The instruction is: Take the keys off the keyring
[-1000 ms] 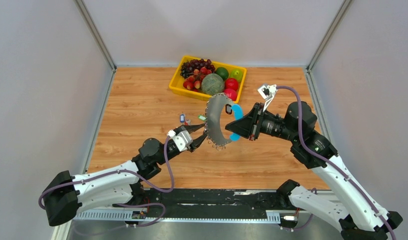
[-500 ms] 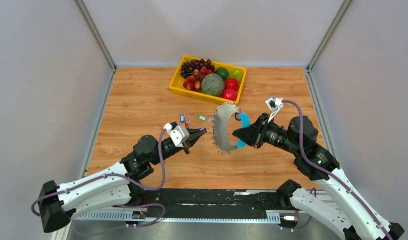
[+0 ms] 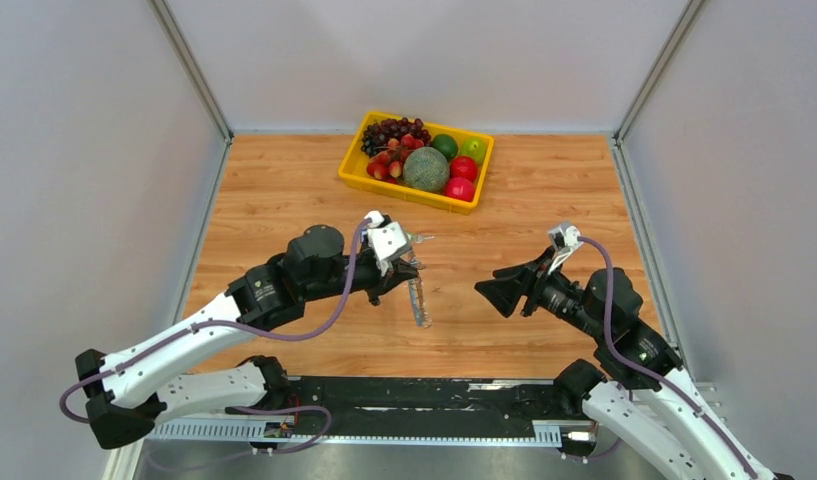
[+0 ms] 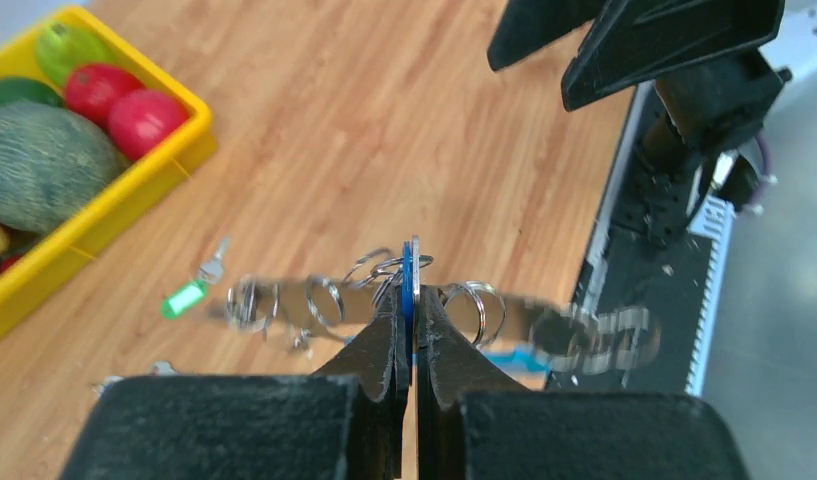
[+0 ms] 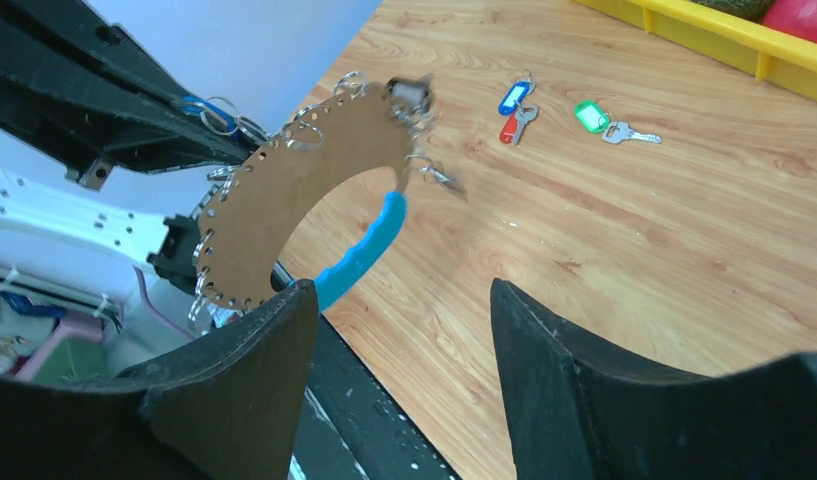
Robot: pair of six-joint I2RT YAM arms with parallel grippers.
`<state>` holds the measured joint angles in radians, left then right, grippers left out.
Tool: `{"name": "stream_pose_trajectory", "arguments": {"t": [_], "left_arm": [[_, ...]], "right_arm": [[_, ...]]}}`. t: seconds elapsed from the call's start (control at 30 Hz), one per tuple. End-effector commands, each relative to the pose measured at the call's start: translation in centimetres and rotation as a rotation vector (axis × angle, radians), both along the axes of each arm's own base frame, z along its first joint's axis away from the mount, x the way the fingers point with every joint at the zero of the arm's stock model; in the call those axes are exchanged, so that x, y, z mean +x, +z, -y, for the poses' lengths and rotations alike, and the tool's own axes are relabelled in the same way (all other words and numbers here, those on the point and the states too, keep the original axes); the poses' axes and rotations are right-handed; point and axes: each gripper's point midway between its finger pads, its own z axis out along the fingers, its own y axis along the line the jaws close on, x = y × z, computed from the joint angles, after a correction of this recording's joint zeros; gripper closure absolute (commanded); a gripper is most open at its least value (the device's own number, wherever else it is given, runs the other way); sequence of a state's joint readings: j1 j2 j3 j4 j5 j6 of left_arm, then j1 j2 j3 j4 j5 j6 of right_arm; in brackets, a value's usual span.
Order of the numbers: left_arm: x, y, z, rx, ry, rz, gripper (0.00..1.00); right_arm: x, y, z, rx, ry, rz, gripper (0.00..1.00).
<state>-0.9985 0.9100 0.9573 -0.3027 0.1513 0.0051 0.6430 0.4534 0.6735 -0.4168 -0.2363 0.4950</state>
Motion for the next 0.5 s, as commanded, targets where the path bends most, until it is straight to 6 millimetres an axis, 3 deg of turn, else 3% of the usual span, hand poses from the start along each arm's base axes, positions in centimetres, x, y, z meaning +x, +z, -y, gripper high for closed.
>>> {"name": "stream_pose_trajectory", "arguments": {"t": [0.0,0.2,0.47], "left_arm": [[-1.7,-1.9,0.6,0.13,-0.078,-0.153,1.0],[-0.7,-2.8,0.4,0.273,-0.004,-0.253,1.0],[-2.5,-1.4,-0.9,0.421,-0.096,-0.305,1.0]], "right_arm": [[-0.4,0.6,-0.4,0.002,0.066,0.145,0.35],[-0.6,1.0,-1.7,0.055,0.136,0.234,0.42],[0.2,1.2,-3.3,0.068,0.193,0.304,0.53]]}}
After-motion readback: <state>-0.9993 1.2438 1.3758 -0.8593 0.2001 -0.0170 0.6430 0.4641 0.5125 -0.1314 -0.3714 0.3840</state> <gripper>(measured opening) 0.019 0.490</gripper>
